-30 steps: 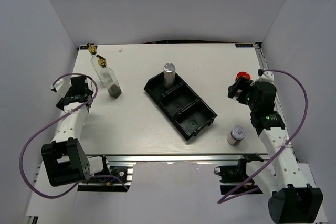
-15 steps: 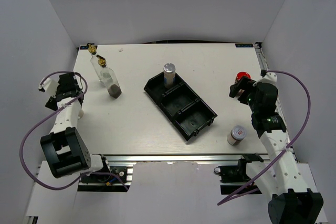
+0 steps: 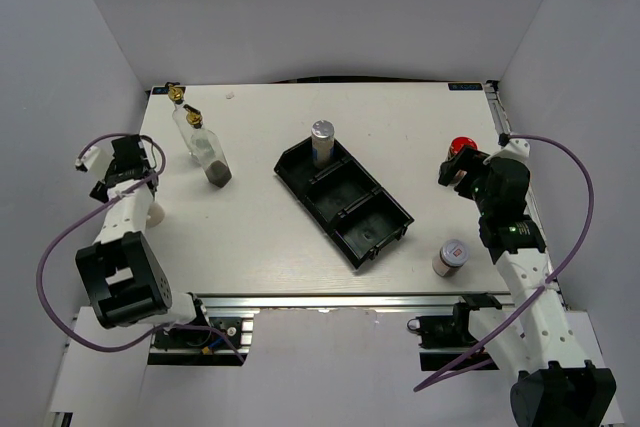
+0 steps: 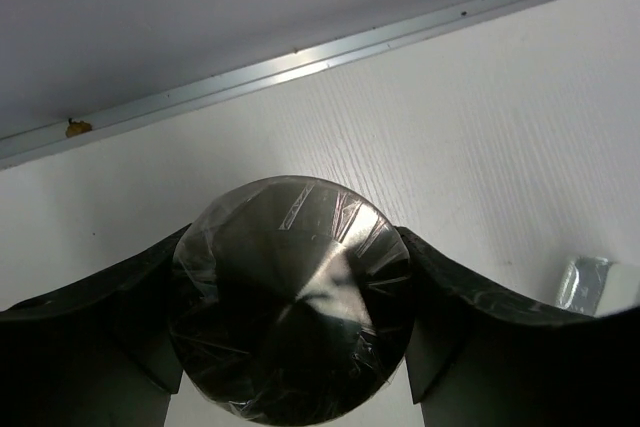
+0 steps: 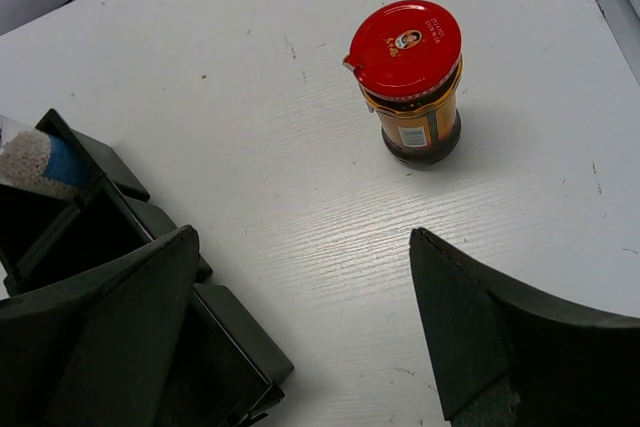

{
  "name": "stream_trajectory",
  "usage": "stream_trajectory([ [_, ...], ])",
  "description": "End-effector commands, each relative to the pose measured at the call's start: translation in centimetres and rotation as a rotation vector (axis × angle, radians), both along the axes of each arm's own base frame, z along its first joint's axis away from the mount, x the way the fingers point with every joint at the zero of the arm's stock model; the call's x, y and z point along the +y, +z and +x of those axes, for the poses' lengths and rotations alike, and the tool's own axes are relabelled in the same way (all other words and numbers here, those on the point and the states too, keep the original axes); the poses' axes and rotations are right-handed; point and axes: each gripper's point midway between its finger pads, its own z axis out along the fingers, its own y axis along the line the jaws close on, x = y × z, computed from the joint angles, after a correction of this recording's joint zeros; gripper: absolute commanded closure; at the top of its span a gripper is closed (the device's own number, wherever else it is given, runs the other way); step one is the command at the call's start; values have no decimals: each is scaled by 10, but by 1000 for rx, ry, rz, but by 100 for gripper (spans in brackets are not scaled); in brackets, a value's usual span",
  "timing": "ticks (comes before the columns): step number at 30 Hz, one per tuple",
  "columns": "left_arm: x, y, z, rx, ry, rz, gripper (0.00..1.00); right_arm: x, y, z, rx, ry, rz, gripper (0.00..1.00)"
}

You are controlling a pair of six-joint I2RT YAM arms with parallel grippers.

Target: Organize the condiment bottles

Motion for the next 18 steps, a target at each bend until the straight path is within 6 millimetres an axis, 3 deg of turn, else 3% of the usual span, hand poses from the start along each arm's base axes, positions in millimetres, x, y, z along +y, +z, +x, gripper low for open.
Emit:
stream_trajectory([
  [1,-11,38,2,-129,-29,-22,62,-4,10,0,-35,-21,4,11],
  [6,-46,50,-10,-229,-155,-112,67,-2,11,0,-38,-12,6,11],
  [7,-60,62,-11,-284,-221,-137,68,-2,10,-1,-36,-11,6,11],
  [10,-73,68,-30,-275,-278,-137,69,0,10,-1,-33,0,8,11],
  [13,-77,68,-54,-192,-287,-132,70,0,10,-1,-30,4,6,11],
  [18,-117,67,-64,-220,-470,-221,79,1,12,-1,-33,11,6,11],
])
